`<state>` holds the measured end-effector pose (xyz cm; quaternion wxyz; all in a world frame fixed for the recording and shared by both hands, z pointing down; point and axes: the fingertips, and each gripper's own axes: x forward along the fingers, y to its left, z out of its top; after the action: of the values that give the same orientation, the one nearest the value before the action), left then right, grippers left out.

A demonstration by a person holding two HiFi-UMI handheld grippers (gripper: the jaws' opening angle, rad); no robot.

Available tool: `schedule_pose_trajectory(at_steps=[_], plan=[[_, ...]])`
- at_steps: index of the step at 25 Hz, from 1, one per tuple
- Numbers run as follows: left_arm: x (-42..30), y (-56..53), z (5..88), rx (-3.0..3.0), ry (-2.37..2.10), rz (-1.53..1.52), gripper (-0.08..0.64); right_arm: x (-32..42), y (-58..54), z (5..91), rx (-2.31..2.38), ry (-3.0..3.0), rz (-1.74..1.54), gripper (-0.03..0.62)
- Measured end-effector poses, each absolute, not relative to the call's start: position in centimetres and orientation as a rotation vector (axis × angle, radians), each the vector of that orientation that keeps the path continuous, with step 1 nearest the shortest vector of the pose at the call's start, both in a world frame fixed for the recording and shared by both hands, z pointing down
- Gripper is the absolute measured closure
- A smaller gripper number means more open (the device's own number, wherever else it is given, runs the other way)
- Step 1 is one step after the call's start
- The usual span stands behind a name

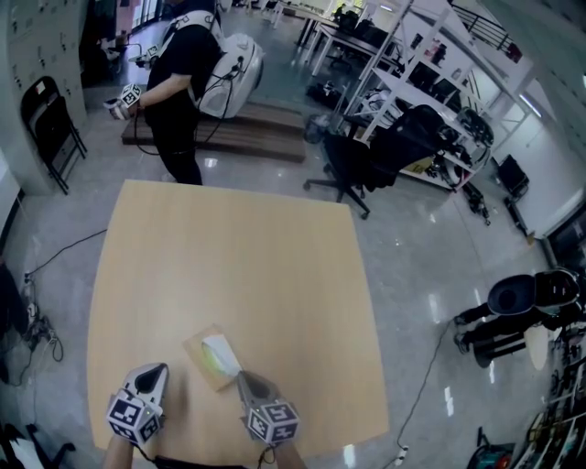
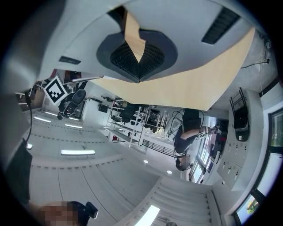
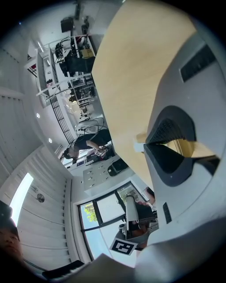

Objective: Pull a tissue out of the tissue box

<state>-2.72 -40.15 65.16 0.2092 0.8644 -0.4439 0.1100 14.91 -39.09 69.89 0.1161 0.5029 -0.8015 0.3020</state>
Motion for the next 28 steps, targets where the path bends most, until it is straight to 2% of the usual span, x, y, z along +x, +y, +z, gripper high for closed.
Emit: schedule_pose_trajectory(at_steps=[28], plan=[[-4.2, -39.2, 62.2, 2.456, -1.276, 0.228, 0.552, 14.3, -38.8, 65.5, 1.527, -2.423, 0.747, 0.589]])
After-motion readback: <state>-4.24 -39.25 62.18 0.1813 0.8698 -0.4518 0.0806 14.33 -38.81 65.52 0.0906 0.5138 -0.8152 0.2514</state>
